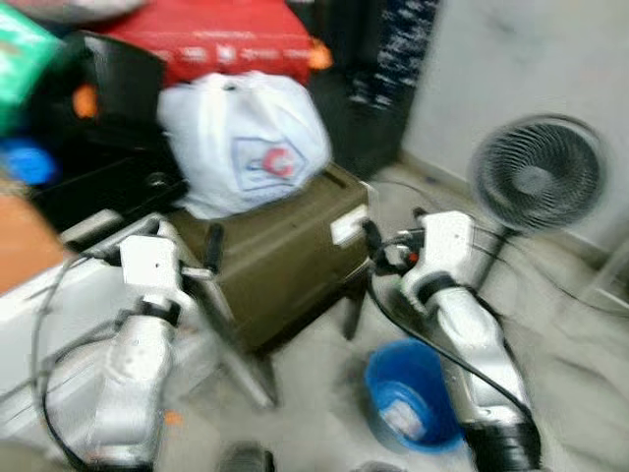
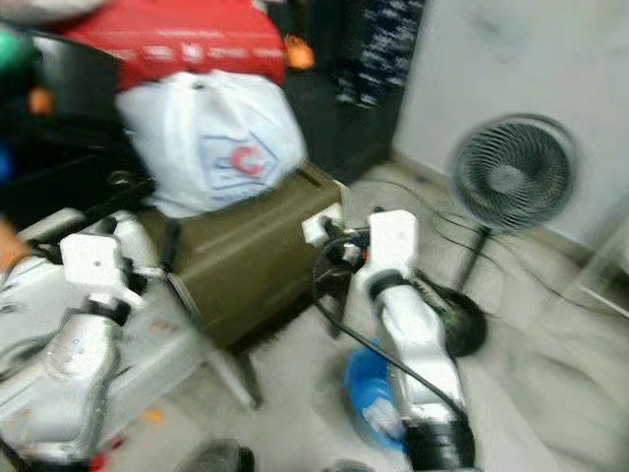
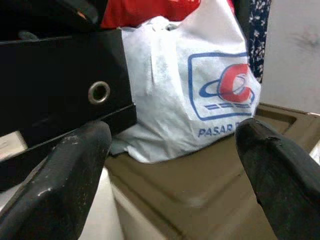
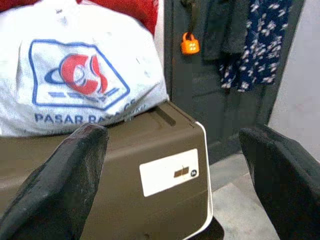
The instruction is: Clean up the room
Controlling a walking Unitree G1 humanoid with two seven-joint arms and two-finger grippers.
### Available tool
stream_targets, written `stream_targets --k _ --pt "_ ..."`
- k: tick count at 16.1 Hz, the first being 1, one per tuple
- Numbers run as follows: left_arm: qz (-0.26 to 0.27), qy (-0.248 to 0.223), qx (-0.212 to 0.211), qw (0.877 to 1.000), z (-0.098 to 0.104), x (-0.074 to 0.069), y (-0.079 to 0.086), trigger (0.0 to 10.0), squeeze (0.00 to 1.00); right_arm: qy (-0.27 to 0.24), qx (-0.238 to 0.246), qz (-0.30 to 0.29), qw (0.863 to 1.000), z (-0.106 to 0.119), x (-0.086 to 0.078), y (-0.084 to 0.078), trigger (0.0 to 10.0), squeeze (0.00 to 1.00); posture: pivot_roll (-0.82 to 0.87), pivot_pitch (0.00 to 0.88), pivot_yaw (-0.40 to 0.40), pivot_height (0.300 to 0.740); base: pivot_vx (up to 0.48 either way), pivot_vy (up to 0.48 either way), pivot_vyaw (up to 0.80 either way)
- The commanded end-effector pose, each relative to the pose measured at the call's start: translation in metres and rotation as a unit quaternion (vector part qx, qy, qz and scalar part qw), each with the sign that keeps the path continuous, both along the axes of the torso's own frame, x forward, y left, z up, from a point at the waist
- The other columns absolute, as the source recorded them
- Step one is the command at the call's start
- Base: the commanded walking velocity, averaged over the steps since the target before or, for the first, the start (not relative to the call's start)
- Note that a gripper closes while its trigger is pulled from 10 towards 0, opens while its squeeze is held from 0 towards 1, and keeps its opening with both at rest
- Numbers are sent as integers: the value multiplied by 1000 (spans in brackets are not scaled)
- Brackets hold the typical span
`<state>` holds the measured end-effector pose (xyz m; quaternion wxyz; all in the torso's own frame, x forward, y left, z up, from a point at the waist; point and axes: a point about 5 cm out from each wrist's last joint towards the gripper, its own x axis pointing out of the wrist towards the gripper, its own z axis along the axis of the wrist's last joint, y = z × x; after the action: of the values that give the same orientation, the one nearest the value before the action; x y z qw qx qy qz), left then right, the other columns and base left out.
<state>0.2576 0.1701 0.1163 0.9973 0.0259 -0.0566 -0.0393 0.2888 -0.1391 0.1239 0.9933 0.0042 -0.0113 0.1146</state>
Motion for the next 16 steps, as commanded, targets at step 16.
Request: stream_targets --k 16 --pt "2 0 20 1000 2 -3 11 10000 0 -5 12 -13 1000 0 3 5 10000 0 -46 0 1 740 0 0 800"
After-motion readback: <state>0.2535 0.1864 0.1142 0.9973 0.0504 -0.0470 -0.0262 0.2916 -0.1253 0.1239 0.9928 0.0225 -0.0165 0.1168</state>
